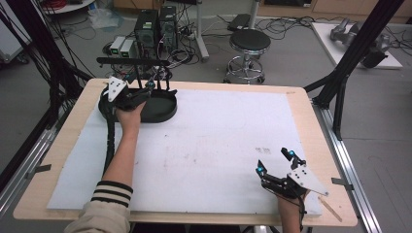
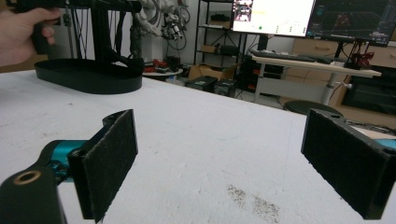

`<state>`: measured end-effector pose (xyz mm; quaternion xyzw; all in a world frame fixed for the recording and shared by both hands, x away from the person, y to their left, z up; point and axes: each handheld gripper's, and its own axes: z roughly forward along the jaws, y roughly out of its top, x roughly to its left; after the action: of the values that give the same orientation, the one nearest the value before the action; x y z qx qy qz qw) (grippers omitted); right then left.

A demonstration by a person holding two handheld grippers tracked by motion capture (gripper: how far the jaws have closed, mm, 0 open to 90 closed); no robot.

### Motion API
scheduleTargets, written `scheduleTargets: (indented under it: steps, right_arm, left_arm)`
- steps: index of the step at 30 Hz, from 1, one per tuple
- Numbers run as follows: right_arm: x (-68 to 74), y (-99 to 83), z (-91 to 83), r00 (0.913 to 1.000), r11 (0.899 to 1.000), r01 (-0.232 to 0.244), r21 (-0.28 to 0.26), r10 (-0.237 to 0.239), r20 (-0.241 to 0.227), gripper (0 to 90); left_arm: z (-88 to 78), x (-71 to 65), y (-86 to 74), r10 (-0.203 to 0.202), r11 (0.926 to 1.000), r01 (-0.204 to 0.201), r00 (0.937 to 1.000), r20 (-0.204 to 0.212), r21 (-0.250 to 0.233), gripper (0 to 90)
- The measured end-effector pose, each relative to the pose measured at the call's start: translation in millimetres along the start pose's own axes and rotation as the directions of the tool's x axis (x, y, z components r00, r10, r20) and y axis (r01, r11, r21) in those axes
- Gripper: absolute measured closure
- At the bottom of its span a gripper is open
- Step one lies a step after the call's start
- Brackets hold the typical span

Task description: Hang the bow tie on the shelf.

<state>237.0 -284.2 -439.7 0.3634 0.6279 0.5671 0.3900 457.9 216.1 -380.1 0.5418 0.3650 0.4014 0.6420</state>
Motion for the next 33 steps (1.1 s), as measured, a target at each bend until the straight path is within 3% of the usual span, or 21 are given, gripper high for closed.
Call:
scheduleTargets:
  steps: [16, 24, 33]
  right_arm:
    - [0.2, 3.6, -4.1, 1.0000, 1.000, -0.004, -0.019, 0.004, 0.002, 9.9]
    - [-1.8, 5.7, -1.3, 0.9998, 1.000, -0.008, -0.026, 0.009, 0.016, 10.0]
    - [-2.0, 8.6, 1.8, 0.9995, 1.000, 0.007, -0.026, -0.006, 0.032, 9.9]
  left_arm:
    - [-89.5, -10.2, 45.6, 0.047, 0.9940, -0.051, 0.9981, -0.040, -0.097, 23.7]
    - [-149.1, -0.9, 63.8, 0.046, 0.9932, -0.050, 0.9982, -0.039, -0.105, 23.1]
    - [-212.1, -3.6, 65.5, 0.063, 0.9937, -0.068, 0.9964, -0.056, -0.089, 22.9]
